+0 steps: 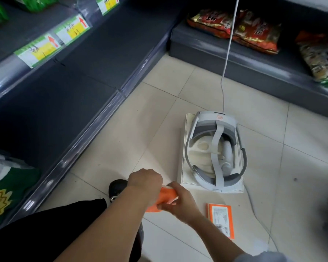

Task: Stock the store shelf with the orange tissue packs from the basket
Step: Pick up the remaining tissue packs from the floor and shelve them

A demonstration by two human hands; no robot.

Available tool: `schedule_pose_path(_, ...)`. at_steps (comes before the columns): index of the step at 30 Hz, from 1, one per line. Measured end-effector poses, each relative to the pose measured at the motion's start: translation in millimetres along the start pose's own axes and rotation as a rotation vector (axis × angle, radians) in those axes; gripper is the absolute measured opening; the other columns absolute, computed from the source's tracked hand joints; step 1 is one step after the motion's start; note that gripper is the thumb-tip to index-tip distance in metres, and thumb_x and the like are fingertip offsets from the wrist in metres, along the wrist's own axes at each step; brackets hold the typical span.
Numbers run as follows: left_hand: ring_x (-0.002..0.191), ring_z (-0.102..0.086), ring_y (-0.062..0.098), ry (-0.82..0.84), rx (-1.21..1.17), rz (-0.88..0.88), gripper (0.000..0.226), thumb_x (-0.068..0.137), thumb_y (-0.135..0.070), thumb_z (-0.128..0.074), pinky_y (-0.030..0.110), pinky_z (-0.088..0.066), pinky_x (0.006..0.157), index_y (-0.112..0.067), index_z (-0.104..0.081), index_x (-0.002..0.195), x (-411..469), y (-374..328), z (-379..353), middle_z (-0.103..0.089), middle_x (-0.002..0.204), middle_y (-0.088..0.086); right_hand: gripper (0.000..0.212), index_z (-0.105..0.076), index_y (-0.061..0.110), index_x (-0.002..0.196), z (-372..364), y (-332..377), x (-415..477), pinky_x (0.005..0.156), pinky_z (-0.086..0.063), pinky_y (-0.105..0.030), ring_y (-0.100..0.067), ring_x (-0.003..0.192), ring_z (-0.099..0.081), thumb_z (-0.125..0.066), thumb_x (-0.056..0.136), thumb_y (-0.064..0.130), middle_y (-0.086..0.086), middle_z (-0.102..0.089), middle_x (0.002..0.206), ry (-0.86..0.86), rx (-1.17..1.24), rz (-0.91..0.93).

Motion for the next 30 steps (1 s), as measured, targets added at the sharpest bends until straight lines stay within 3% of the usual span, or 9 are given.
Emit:
schedule_pose_path(3, 0.117, -0.050, 0.027, 0.001, -0.007, 0.004, 0.032, 0.089, -0.008, -0.049, 0.033, -0.041, 0.081, -0.010, -0.055, 0.121, -2.0, -1.7, 1.0, -0.050, 0.124, 0.009, 0.030, -0.052, 0.029, 0.079, 3.4, -32.0, -14.1, 0.062, -0.049, -0.025, -0.008, 0.067, -0.060, -0.076, 0.064, 0.039, 0.009, -0.062, 0.075, -0.187, -0.038, -0.026)
schedule_pose_path(6, 0.117, -0.051, 0.027, -0.009, -0.022, 0.031, 0.034, 0.090, -0.006, -0.047, 0.031, -0.038, 0.078, -0.010, -0.054, 0.122, -1.9, 2.9, 2.2, -0.050, 0.125, 0.009, 0.023, -0.065, 0.021, 0.089, 16.3, -85.3, -34.5, 0.073, -0.048, -0.027, -0.015, 0.087, -0.061, -0.080, 0.072, 0.024, 0.003, -0.062, 0.090, -0.377, -0.289, -0.161)
schedule_pose_path(9, 0.115, -0.052, 0.026, -0.018, -0.041, 0.034, 0.032, 0.089, -0.008, -0.046, 0.029, -0.035, 0.075, -0.011, -0.055, 0.120, -2.8, 5.3, 5.5, -0.051, 0.124, 0.008, 0.060, -0.059, 0.019, 0.117, 37.1, -134.6, -55.8, 0.082, -0.049, -0.044, -0.031, 0.110, -0.054, -0.085, 0.065, 0.030, -0.008, -0.056, 0.121, -0.452, -0.574, -0.410)
schedule_pose_path(11, 0.115, -0.052, 0.026, -0.010, -0.049, 0.031, 0.032, 0.089, -0.008, -0.046, 0.031, -0.036, 0.075, -0.012, -0.054, 0.120, -3.4, 5.0, 6.6, -0.050, 0.123, 0.007, 0.085, -0.029, 0.029, 0.143, 42.2, -173.1, -71.3, 0.099, -0.040, -0.046, -0.029, 0.135, -0.030, -0.075, 0.074, 0.045, -0.009, -0.025, 0.148, -0.348, -0.590, -0.703)
schedule_pose_path(13, 0.115, -0.052, 0.026, 0.001, -0.056, 0.031, 0.032, 0.089, -0.009, -0.046, 0.032, -0.036, 0.075, -0.012, -0.054, 0.120, -3.4, 5.5, 6.3, -0.050, 0.123, 0.007, 0.105, -0.006, 0.032, 0.149, 47.5, -203.3, -85.9, 0.104, -0.034, -0.053, -0.033, 0.138, -0.017, -0.076, 0.073, 0.049, -0.013, -0.005, 0.149, -0.355, -0.445, -0.922)
schedule_pose_path(15, 0.115, -0.052, 0.025, 0.005, -0.060, 0.031, 0.031, 0.089, -0.010, -0.047, 0.032, -0.036, 0.075, -0.012, -0.054, 0.119, -3.3, 6.3, 6.4, -0.050, 0.123, 0.007, 0.116, 0.002, 0.030, 0.149, 44.4, -219.3, -88.0, 0.104, -0.035, -0.057, -0.042, 0.132, -0.021, -0.080, 0.068, 0.046, -0.020, -0.007, 0.144, -0.380, -0.303, -0.988)
schedule_pose_path(20, 0.112, -0.052, 0.027, -0.001, -0.087, 0.016, 0.029, 0.088, -0.011, -0.049, 0.032, -0.034, 0.073, -0.011, -0.054, 0.117, -5.0, 6.4, 12.3, -0.049, 0.121, 0.008, 0.094, -0.015, 0.030, 0.143, 33.1, -210.4, -74.2, 0.092, -0.042, -0.049, -0.035, 0.113, -0.041, -0.074, 0.070, 0.037, -0.017, -0.037, 0.121, -0.421, -0.373, -0.935)
schedule_pose_path(24, 0.111, -0.053, 0.027, -0.045, -0.121, -0.002, 0.028, 0.088, -0.010, -0.050, 0.031, -0.032, 0.071, -0.011, -0.054, 0.116, -2.2, 4.8, 20.9, -0.050, 0.120, 0.008, 0.082, -0.021, 0.035, 0.135, 1.8, -184.0, -51.5, 0.085, -0.046, -0.041, -0.033, 0.110, -0.047, -0.068, 0.068, 0.021, -0.008, -0.035, 0.114, -0.334, -0.363, -0.751)
schedule_pose_path(30, 0.109, -0.054, 0.028, -0.055, -0.152, 0.008, 0.030, 0.087, -0.006, -0.054, 0.032, -0.033, 0.070, -0.011, -0.054, 0.117, 0.8, 5.2, 23.7, -0.050, 0.117, 0.009, 0.086, -0.030, 0.034, 0.143, -49.9, -135.3, -15.6, 0.091, -0.049, -0.034, -0.027, 0.137, -0.032, -0.053, 0.067, 0.003, 0.000, -0.021, 0.150, -0.089, -0.466, -0.234)
Point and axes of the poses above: each hand's wrist, its own x-axis towards the middle knuckle, its own z-axis out of the back of the hand, y = z × x, the point moved 10 cm from there along x, towards the middle knuckle
